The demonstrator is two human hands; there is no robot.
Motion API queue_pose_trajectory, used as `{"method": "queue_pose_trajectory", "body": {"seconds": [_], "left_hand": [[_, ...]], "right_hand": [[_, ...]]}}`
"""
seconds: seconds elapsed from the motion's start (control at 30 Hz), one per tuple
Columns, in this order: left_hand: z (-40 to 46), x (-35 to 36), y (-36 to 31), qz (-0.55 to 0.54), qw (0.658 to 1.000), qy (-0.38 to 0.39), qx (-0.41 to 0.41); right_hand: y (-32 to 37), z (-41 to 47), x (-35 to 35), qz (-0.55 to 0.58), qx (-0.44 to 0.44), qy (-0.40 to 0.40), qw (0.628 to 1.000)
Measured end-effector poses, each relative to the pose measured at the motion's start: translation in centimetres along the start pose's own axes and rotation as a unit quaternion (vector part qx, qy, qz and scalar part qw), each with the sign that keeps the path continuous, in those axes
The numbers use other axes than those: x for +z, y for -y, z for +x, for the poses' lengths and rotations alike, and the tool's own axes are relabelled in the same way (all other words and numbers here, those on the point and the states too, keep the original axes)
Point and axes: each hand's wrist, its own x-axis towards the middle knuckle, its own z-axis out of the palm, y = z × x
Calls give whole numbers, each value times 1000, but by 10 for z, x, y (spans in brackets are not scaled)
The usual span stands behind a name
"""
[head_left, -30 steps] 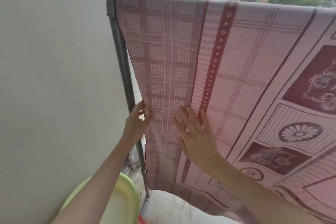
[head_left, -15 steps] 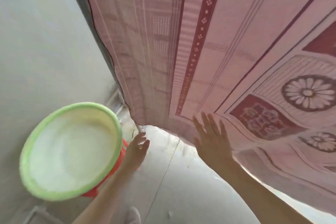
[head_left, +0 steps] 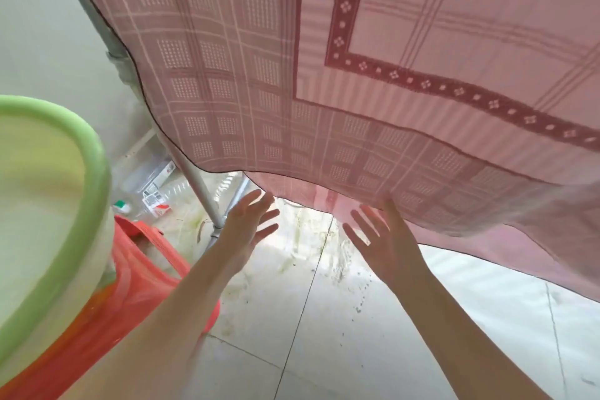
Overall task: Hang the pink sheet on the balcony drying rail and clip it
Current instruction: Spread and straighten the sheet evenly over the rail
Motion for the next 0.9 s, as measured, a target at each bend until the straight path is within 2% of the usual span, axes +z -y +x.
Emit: {"method": "queue_pose_trajectory", "body": {"seconds": [0.07,0.23,0.43,0.53,0.6,0.63,0.73,0.9], "left_hand": [[24,0,10,-20,999,21,33],[73,-8,20,-178,974,43,133],[83,-20,34,-166,976,32,139],[74,-22,28,-95,970,114,191],[65,-15,16,-51,950,190,241],[63,-11,12,-54,943,202,258],[64,-1,3,-119,951,132,254],[86,-2,22,-122,976,42,176]], "right_hand": [[-5,24,-10,49,-29,13,998],[-9,62,-33,100,-97,104,985],[-14,78,-37,91,-127,115,981],[-16,83,-37,77,-145,117,980],[-18,88,-37,74,-153,120,978],[-19,90,-37,72,-155,122,978],[-22,97,-36,67,-157,126,977],[-26,102,-45,65,-154,103,981]]}}
